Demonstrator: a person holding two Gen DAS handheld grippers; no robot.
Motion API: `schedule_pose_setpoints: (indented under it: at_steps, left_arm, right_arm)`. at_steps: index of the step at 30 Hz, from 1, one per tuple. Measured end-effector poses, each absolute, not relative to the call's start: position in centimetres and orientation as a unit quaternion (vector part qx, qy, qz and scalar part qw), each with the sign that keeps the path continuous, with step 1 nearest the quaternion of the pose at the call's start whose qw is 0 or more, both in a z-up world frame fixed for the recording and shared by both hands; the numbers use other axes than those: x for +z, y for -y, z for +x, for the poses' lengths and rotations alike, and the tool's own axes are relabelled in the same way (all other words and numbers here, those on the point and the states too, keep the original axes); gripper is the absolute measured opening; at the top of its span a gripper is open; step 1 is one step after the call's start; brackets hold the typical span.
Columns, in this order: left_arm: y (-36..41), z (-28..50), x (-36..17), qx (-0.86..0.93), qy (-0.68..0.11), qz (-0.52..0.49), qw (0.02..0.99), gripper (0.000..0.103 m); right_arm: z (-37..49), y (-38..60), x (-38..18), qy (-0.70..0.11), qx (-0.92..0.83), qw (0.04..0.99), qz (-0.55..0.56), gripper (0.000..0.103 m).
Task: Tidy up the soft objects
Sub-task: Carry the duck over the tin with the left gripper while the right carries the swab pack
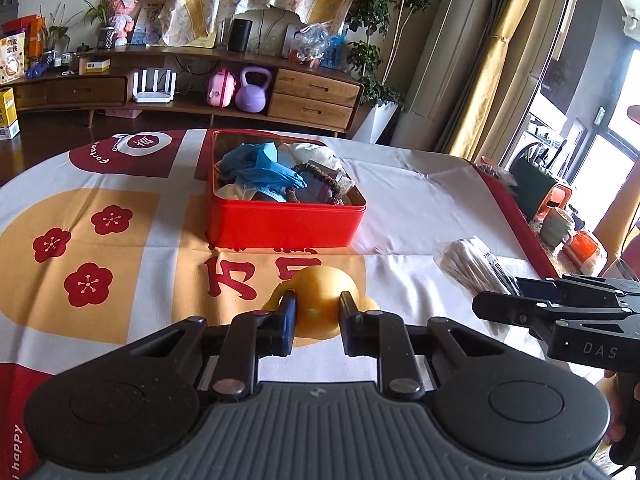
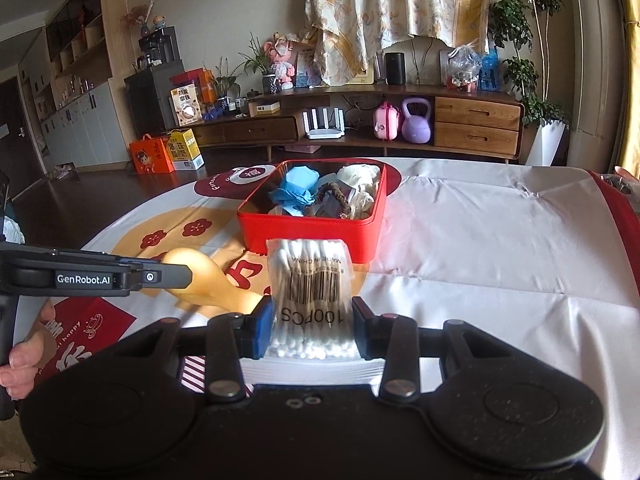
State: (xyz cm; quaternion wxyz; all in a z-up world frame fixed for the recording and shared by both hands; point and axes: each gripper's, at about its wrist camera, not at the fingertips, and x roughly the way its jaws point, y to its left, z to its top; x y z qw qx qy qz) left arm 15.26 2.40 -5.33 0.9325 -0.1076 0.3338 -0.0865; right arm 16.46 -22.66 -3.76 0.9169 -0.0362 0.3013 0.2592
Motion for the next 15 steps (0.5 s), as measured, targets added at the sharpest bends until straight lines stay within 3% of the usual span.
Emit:
schedule_pose_setpoints:
  at_steps: [15]
  left_arm:
    - [-3.7,17.3,-2.1,-0.08,-0.297,-0.126,0.943,0.021]
  right_arm:
    - [18.9,21.8,-1.6,-0.277,0.264,0.923,-0.043,0.039]
